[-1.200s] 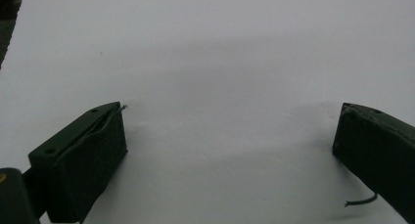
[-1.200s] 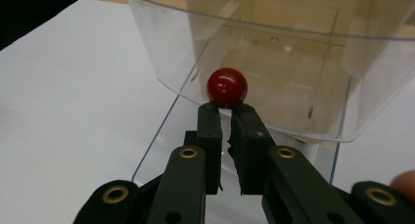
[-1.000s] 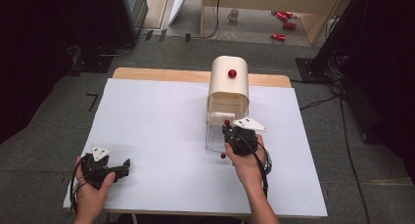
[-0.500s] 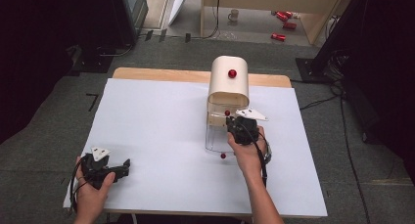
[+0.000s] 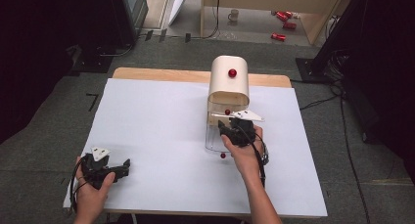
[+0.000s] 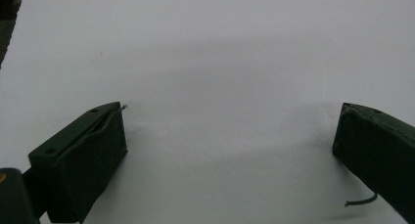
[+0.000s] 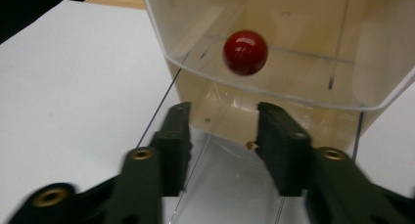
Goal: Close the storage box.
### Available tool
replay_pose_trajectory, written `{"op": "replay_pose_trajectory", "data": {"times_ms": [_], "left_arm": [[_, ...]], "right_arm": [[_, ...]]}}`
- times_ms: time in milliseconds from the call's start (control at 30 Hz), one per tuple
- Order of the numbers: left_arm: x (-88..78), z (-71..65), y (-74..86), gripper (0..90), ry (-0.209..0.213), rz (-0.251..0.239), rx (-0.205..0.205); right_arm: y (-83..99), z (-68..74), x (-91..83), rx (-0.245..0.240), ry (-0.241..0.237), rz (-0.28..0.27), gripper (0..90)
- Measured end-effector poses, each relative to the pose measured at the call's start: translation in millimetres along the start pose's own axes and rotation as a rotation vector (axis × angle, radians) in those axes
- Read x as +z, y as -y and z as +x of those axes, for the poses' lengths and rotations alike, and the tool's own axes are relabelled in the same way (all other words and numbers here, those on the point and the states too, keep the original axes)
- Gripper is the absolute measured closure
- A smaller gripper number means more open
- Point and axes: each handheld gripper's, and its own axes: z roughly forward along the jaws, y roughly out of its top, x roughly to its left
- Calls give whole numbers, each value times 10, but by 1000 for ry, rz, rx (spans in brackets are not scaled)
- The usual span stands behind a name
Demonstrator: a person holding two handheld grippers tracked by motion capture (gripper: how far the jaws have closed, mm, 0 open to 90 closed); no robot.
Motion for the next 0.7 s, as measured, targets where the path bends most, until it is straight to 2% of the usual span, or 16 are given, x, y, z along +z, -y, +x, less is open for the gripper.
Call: {"op": "replay_pose_trajectory", "data": {"times_ms": [167,267,433,700], "left_arm": [[-1,1,0,0,0,2,2],[-1,1,-1,0,1,2,2],[0,2,-2,0,2,2,2],[0,2,-3,0,2,3,1]], "right_arm": [[60,27,-59,14,18,30,129],[98,37,-104,12,26,51,0],[187,45,-219,1,23,43,0],[399,59,-388,13,57,43,0]]}}
